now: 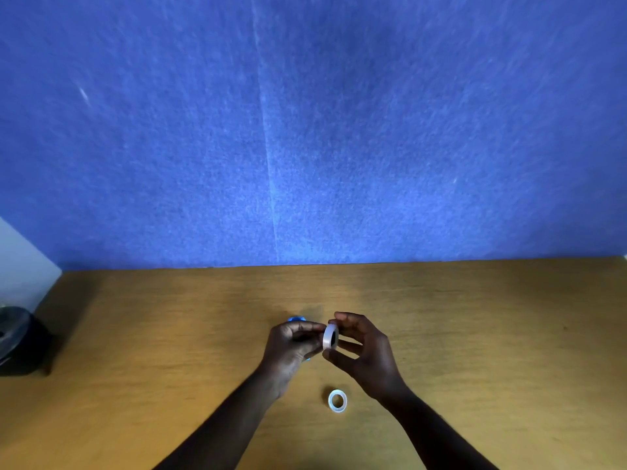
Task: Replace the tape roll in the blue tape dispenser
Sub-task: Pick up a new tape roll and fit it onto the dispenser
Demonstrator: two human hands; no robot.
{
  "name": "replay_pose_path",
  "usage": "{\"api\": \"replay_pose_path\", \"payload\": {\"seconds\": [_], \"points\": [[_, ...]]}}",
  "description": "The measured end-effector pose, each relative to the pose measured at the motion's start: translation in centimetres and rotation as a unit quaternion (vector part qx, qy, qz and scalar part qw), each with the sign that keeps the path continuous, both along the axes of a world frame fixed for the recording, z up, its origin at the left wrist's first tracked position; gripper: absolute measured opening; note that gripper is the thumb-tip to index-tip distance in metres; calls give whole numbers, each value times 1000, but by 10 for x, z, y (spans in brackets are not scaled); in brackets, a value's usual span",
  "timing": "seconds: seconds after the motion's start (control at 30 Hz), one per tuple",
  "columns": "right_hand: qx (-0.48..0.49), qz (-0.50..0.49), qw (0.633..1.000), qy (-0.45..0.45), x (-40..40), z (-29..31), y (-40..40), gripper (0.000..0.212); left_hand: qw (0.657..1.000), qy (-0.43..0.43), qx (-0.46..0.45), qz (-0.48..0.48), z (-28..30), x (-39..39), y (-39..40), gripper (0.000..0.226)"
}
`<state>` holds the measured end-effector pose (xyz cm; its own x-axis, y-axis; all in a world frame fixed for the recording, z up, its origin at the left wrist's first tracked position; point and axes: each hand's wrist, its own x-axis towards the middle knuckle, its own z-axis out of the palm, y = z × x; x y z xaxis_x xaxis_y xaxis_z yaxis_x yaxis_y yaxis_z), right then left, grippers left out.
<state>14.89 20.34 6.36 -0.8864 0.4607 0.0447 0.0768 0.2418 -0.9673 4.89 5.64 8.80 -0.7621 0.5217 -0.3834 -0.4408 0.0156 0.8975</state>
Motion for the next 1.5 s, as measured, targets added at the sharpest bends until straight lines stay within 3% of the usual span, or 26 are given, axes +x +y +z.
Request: {"api": "replay_pose_path", "payload": {"seconds": [0.43,0.83,1.0,1.5], "points": [[-29,16,999,-8,5,5,3,68,1000,-9,-6,6,-2,8,3,27],[-63,22,998,-3,3,-1,1,72,996,-85,33,7,3,10,2,28],[-67,27,997,0,3,0,0,70,996,-65,17,-56,-2,13,5,35],[-57,17,996,-60,0,2,3,49,998,16,-53,-22,-16,3,3,54]]}}
